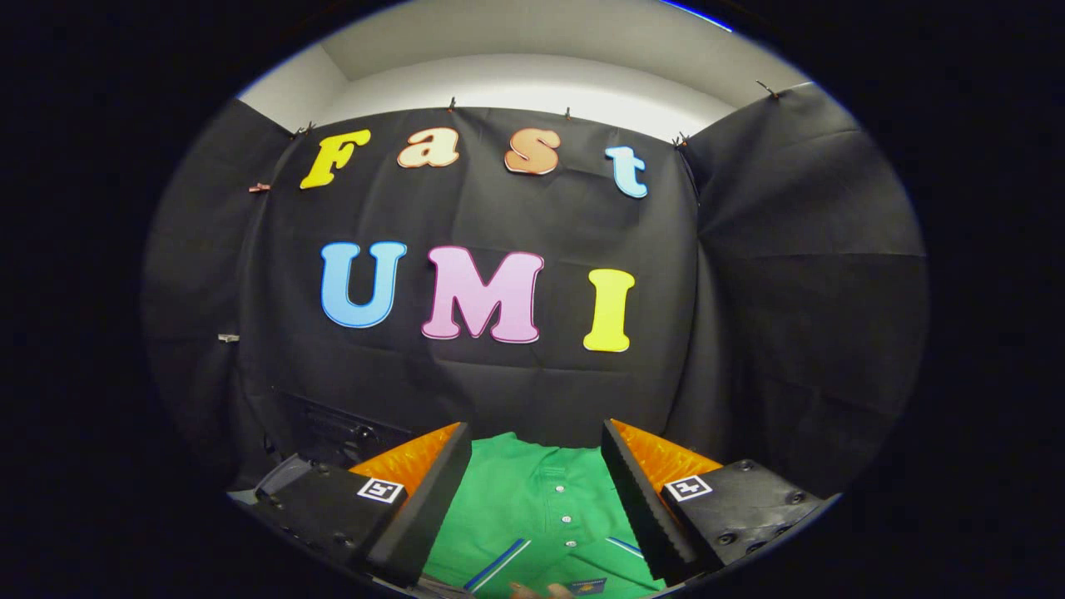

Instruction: Put the clothes into the washing machine and then close the washing machine lid.

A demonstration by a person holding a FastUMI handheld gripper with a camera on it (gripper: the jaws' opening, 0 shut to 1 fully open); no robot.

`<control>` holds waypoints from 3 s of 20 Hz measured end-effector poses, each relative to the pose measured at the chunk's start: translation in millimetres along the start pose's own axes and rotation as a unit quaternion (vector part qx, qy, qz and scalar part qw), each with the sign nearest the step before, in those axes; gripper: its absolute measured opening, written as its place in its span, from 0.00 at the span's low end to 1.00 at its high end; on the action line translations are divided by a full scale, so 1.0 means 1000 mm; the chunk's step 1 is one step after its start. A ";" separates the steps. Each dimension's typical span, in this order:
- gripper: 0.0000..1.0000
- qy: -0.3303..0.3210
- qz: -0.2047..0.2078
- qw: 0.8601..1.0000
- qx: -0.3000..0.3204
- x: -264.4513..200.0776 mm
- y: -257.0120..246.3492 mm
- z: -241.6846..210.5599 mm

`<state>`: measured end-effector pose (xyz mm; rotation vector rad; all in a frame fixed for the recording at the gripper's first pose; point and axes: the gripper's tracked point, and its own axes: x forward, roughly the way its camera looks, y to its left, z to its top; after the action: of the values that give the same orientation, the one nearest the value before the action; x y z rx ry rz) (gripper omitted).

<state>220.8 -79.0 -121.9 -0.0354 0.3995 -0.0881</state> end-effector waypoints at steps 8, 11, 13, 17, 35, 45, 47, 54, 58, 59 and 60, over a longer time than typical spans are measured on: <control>0.98 0.126 -0.012 0.992 0.011 0.061 -0.014 -0.058; 0.98 0.169 -0.019 0.985 0.010 0.072 -0.023 -0.082; 0.98 0.190 -0.018 0.982 0.013 0.076 -0.025 -0.096; 0.99 0.235 -0.029 0.971 0.018 0.081 -0.034 -0.117; 0.75 0.377 -0.002 0.926 0.025 0.088 -0.033 -0.155; 0.05 0.348 0.010 0.937 0.039 0.091 -0.034 -0.152; 0.05 0.333 0.007 0.942 0.037 0.089 -0.034 -0.147; 0.05 0.213 0.031 0.974 0.067 0.068 -0.022 -0.044; 0.05 0.133 0.045 0.987 0.079 0.050 -0.009 0.023; 0.05 0.118 0.051 0.988 0.084 0.045 -0.003 0.038; 0.05 0.103 0.058 0.989 0.087 0.041 0.003 0.051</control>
<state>279.1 -78.6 -90.9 0.1712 0.5984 -0.0119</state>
